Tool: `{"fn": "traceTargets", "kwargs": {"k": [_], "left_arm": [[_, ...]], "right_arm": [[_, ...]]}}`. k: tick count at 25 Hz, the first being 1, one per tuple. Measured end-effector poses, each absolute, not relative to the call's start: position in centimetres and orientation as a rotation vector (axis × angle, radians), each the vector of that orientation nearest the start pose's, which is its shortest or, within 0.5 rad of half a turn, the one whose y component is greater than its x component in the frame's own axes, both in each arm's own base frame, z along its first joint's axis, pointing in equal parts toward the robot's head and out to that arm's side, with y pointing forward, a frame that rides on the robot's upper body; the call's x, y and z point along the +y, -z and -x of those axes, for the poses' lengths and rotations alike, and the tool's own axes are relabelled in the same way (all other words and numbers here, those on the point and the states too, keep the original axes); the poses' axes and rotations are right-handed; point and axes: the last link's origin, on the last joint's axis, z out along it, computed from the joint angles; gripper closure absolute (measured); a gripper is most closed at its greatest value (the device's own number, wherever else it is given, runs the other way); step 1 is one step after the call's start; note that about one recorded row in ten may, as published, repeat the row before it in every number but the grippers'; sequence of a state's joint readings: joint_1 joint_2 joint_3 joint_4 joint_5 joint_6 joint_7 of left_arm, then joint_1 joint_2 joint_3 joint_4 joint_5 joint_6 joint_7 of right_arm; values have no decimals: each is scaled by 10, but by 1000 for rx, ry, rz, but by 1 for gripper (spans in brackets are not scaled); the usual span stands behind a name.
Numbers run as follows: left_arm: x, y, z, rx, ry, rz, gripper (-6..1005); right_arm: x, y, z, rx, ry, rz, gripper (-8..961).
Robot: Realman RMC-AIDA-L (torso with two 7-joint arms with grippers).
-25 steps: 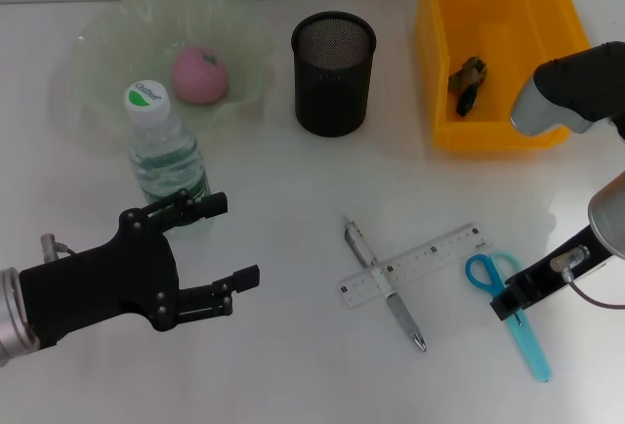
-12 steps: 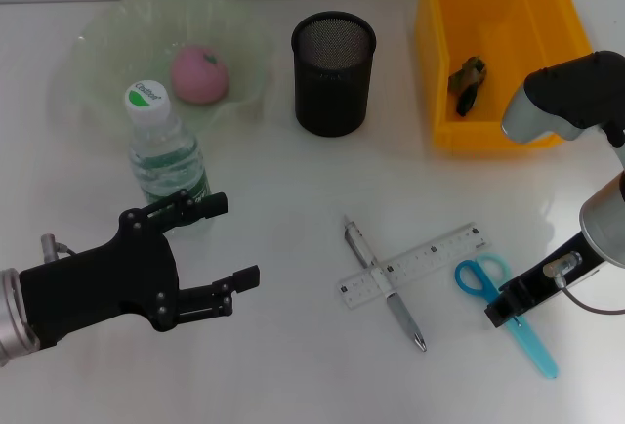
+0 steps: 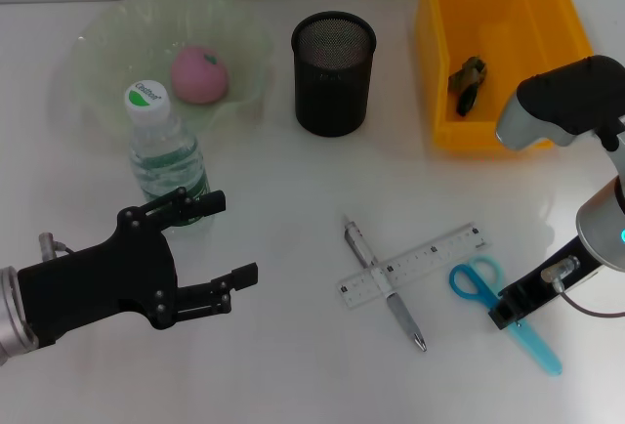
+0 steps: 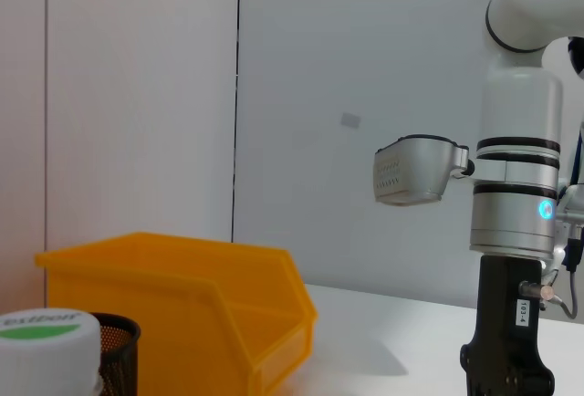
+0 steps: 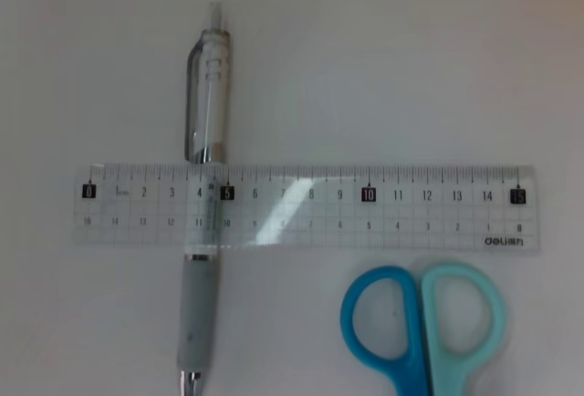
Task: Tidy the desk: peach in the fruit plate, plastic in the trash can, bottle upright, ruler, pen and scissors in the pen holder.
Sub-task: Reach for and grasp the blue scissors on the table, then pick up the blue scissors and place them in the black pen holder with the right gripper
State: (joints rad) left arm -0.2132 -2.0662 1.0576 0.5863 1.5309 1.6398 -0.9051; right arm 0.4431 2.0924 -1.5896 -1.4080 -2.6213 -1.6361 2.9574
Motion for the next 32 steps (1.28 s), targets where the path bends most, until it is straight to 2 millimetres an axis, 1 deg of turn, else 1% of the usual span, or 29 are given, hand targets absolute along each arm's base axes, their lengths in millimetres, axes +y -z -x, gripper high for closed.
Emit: {"fn": "traceTargets", "kwargs": {"k": [3, 7, 11, 14, 17, 19, 21, 23, 24, 25, 26, 28, 32], "left_arm": [[238, 19, 293, -286, 938, 2632, 135], [239, 19, 293, -286, 937, 2631, 135], [238, 18, 293, -284, 938, 2629, 135], [238, 18, 293, -279, 940, 2629, 135], [238, 17, 293, -278, 941, 2630, 135], [238, 17, 292, -276, 942, 2630, 135], [239, 17, 292, -275, 942, 2630, 135], [239, 17, 292, -267, 941, 2630, 135], [239, 18, 292, -262, 940, 2629, 135], [238, 18, 292, -256, 939, 2629, 135], [238, 18, 292, -253, 939, 2628, 135], [239, 18, 292, -247, 940, 2626, 135], [239, 18, 291, -246, 946, 2622, 135]], "right_arm": [[296, 31, -212, 1387, 683, 2390, 589], [294, 36, -210, 1336, 729, 2399, 718], [294, 33, -208, 1311, 730, 2396, 737], [295, 21, -198, 1282, 668, 2395, 751], [298, -3, -184, 1251, 564, 2376, 752], [302, -23, -173, 1211, 455, 2347, 752], [310, -46, -159, 1134, 300, 2308, 752], [320, -62, -147, 1005, 121, 2284, 752], [325, -65, -142, 939, 41, 2283, 752], [335, -68, -134, 853, -92, 2279, 751], [342, -69, -130, 789, -190, 2274, 751], [357, -64, -124, 691, -399, 2269, 751], [381, -37, -129, 564, -691, 2245, 751]]}}
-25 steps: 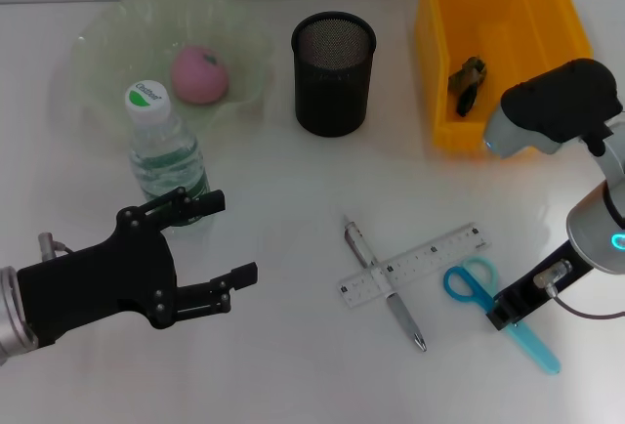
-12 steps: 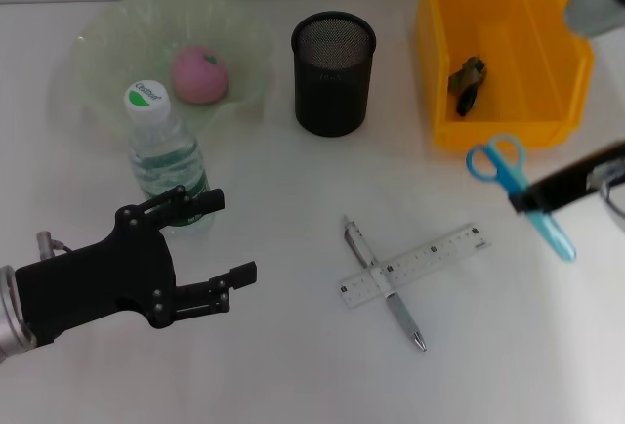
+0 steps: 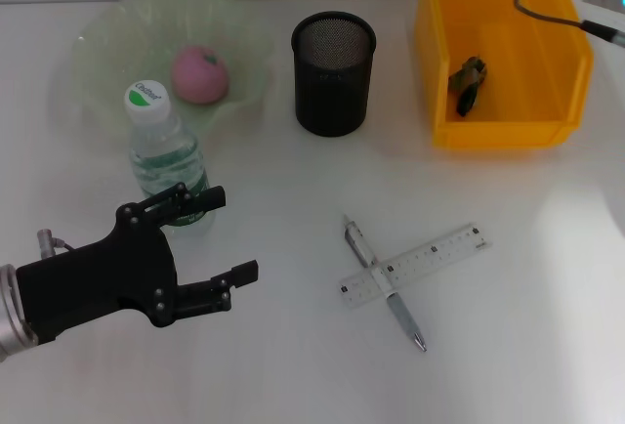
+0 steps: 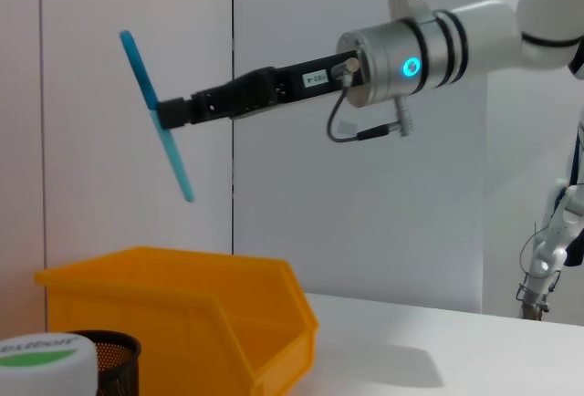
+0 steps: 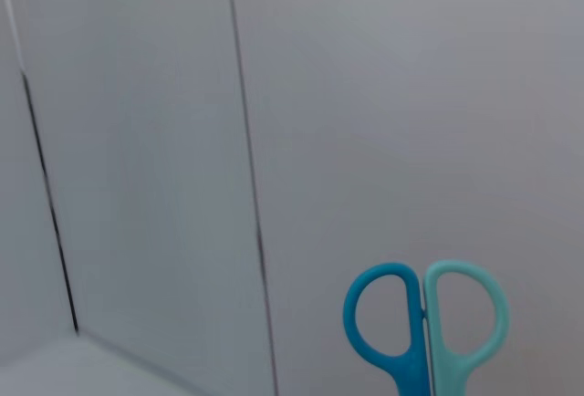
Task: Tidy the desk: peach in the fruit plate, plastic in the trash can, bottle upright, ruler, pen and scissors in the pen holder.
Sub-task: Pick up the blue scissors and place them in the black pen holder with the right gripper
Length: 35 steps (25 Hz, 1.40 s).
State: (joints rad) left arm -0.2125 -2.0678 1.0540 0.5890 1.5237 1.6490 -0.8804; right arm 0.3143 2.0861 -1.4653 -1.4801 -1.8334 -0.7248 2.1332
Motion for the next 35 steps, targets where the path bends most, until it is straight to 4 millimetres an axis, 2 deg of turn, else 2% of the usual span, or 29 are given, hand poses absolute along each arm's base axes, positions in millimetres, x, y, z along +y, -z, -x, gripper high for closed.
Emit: {"fn": "traceTargets", "kwargs": {"k": [4, 7, 9, 12, 15, 23, 28, 35], "left_arm": [[239, 18, 291, -244, 949, 2621, 135], [241, 18, 289, -236, 952, 2623, 135], [241, 18, 288, -234, 954, 2624, 135], [242, 17, 288, -228, 954, 2625, 135], [242, 17, 288, -226, 955, 2626, 135], [244, 18, 285, -214, 961, 2632, 135], [241, 17, 286, -220, 970, 2634, 135], [239, 17, 287, -225, 976, 2632, 135]], "right_arm": [[400, -8, -146, 471, -853, 2209, 751], [400, 9, -163, 380, -978, 2169, 751], [398, 11, -175, 305, -1042, 2094, 752], [398, 11, -188, 263, -1033, 2021, 752], [397, 21, -197, 268, -988, 2048, 752], [391, 45, -191, 252, -967, 2187, 751], [396, 56, -190, 297, -924, 2229, 752], [402, 62, -191, 355, -878, 2255, 751]]}}
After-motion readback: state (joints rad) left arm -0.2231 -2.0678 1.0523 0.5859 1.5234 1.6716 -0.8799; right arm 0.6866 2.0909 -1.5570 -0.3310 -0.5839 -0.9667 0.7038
